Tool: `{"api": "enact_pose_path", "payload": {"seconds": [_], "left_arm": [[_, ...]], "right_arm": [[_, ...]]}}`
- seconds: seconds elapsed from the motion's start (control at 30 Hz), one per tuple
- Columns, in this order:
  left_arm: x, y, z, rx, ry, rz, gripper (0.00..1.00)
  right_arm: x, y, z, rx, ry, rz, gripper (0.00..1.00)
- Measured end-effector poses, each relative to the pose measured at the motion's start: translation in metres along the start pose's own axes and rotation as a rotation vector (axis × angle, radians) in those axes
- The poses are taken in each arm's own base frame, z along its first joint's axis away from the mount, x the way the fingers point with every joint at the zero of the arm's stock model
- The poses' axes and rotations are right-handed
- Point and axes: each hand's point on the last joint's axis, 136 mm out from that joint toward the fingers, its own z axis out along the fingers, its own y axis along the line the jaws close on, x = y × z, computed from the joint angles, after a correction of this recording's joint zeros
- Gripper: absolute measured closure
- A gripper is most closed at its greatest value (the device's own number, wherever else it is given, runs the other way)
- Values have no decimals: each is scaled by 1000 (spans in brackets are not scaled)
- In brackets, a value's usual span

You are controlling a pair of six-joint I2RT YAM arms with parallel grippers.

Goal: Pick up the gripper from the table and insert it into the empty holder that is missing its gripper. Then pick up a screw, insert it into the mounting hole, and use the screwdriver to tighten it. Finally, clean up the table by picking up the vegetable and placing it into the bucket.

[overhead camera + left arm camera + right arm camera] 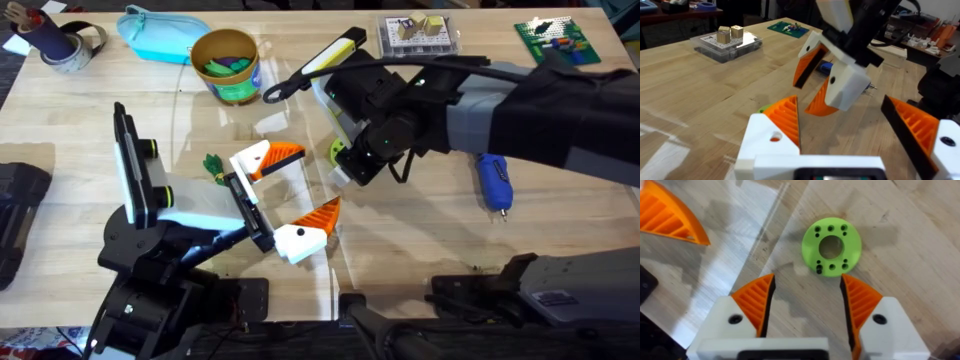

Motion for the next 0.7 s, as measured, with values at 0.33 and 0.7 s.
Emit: {"api": "enact_pose_path", "payload": {"seconds": [0.33,0.7], "left_arm": [[0,0,0,-1,-1,0,10],[0,0,0,-1,-1,0,10]], "right_arm": [[8,-3,-1,20,30,22,558],[14,-4,-1,25,57,38,558]]}}
